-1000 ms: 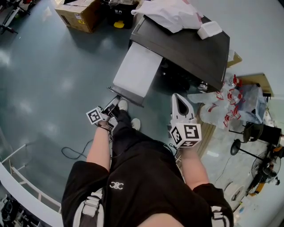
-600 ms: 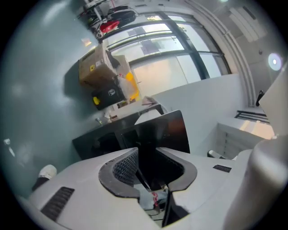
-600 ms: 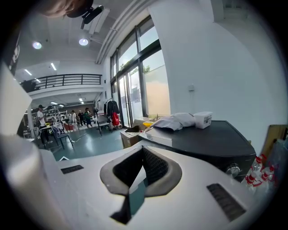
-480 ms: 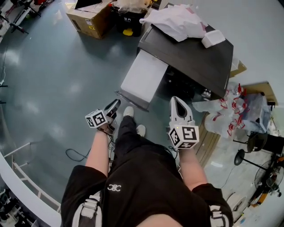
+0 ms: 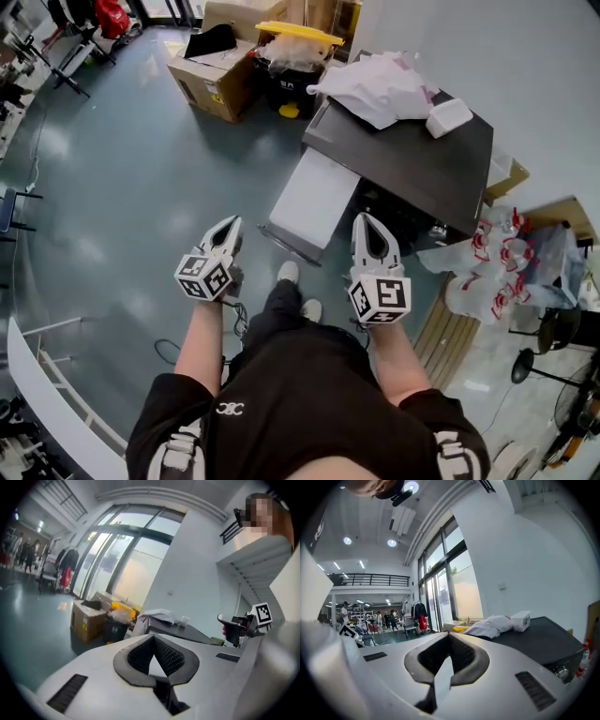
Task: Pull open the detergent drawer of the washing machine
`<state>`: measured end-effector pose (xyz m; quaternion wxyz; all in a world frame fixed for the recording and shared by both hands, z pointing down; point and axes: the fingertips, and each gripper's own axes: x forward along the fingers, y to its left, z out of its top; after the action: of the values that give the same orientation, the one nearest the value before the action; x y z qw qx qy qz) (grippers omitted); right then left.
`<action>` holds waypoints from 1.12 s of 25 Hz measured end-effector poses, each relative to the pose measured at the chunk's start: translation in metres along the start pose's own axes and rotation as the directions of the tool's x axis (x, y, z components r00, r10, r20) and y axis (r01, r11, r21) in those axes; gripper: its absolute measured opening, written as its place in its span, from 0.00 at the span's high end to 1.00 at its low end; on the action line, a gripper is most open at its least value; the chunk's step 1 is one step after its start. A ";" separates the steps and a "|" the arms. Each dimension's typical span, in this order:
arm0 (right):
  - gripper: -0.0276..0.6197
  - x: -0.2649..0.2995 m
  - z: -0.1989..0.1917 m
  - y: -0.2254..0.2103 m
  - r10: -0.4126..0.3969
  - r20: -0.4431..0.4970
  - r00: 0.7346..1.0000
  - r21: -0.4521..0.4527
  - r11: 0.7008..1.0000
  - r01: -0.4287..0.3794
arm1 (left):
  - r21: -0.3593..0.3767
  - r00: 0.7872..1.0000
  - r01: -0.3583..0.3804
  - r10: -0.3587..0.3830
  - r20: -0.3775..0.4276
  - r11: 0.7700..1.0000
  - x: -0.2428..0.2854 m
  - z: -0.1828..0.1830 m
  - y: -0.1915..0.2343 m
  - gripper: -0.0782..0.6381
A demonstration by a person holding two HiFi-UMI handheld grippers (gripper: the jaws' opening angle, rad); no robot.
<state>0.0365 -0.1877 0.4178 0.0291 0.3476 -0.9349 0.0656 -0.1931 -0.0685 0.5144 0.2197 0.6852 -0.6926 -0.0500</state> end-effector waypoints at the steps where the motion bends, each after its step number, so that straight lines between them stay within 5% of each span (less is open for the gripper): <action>1: 0.95 0.001 0.007 0.002 0.007 0.019 1.000 0.003 1.000 -0.007 | 0.048 1.000 -0.015 0.013 0.024 0.999 -0.002 0.018 -0.007 0.89; 10: 0.95 0.015 0.068 0.010 -0.015 0.147 0.989 -0.038 0.999 0.021 | 0.377 0.979 -0.126 0.055 0.195 0.918 -0.018 0.142 -0.085 0.89; 19: 0.95 0.024 0.091 0.016 -0.030 0.177 0.984 -0.081 0.996 0.045 | 0.424 0.972 -0.132 0.033 0.234 0.896 -0.015 0.174 -0.113 0.89; 28: 0.95 0.026 0.085 0.012 -0.052 0.154 0.987 -0.081 0.995 0.065 | 0.329 0.968 -0.067 -0.019 0.251 0.942 -0.009 0.180 -0.116 0.89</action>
<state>0.0086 -0.2074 0.3353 -0.0253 0.3772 -0.9258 -0.0021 -0.1529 -0.1078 0.3075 0.0112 0.6922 -0.7215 -0.0149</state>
